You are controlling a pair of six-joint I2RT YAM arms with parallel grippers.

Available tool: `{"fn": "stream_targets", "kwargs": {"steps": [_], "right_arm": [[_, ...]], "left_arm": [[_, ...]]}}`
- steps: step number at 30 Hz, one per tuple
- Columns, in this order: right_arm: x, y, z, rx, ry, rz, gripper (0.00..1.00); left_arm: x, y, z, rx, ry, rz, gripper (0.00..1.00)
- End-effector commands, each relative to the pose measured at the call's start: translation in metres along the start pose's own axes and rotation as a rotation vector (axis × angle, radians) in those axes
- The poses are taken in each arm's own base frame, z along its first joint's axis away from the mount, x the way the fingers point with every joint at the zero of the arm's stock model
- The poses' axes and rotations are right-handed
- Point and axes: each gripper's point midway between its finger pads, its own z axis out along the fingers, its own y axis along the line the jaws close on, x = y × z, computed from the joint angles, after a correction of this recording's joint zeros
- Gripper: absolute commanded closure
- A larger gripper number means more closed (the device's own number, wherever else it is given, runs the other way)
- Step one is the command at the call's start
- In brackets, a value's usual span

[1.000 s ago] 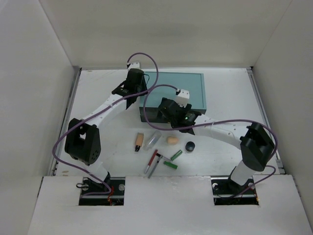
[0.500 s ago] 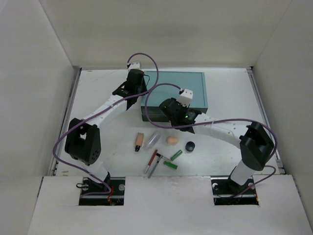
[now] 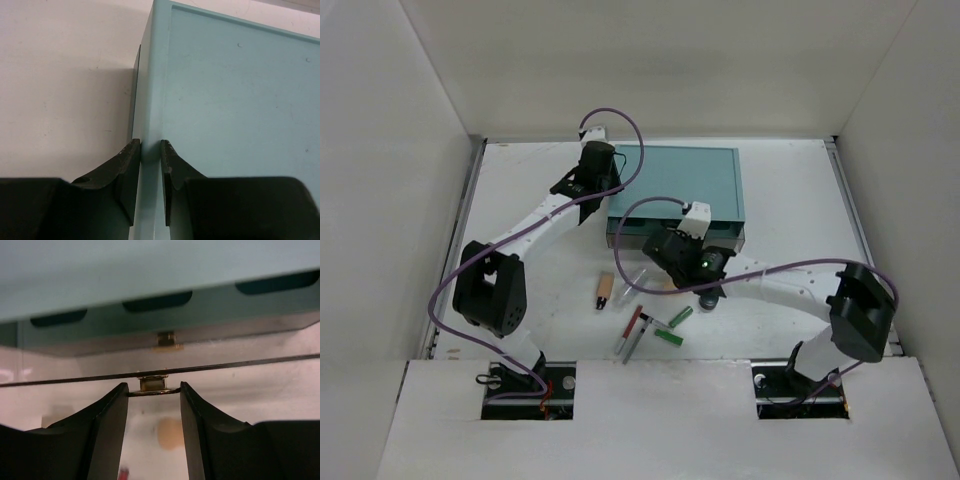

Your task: Organize the makeup

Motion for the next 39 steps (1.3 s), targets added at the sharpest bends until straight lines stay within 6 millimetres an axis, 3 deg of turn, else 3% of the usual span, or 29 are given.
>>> {"fn": "stream_targets", "kwargs": {"steps": [1,5,11,15,19,22,26,27,28,32,35,39], "right_arm": [[0.069,0.026,-0.054,-0.210,0.235,-0.119,1.00],[0.083,0.030,-0.079,-0.277,0.289,-0.146,1.00],[0.079,0.021,-0.086,-0.274,0.294,-0.157,0.97],[0.078,0.016,-0.088,-0.281,0.292,-0.186,0.70],[0.082,0.012,-0.092,-0.297,0.295,-0.245,0.51],[0.089,0.000,-0.091,-0.267,0.313,-0.251,0.41],[0.092,-0.032,-0.082,-0.156,0.341,-0.154,0.39],[0.094,-0.039,-0.080,-0.134,0.350,-0.130,0.39],[0.098,-0.045,-0.078,-0.118,0.361,-0.113,0.39],[0.110,-0.055,-0.075,-0.082,0.389,-0.089,0.38],[0.122,-0.059,-0.071,-0.047,0.414,-0.066,0.38],[0.131,-0.063,-0.062,0.014,0.420,-0.002,0.38]], "left_arm": [[0.056,0.001,0.011,-0.004,0.167,0.016,0.92],[0.058,0.002,0.011,-0.007,0.173,0.015,0.92],[0.060,0.003,0.009,-0.009,0.176,0.014,0.93],[0.062,0.003,0.009,-0.010,0.179,0.011,0.93],[0.052,-0.001,0.007,0.001,0.160,0.007,0.92],[0.033,-0.008,0.000,0.024,0.126,0.001,0.79],[-0.006,-0.017,-0.020,0.065,0.042,-0.007,0.58],[-0.016,-0.019,-0.027,0.077,0.017,-0.008,0.50],[-0.026,-0.021,-0.033,0.087,-0.006,-0.008,0.34],[-0.060,-0.025,-0.067,0.129,-0.098,-0.005,0.01],[-0.077,-0.022,-0.097,0.147,-0.162,-0.007,0.00],[-0.085,-0.004,-0.135,0.141,-0.235,-0.025,0.00]]}}
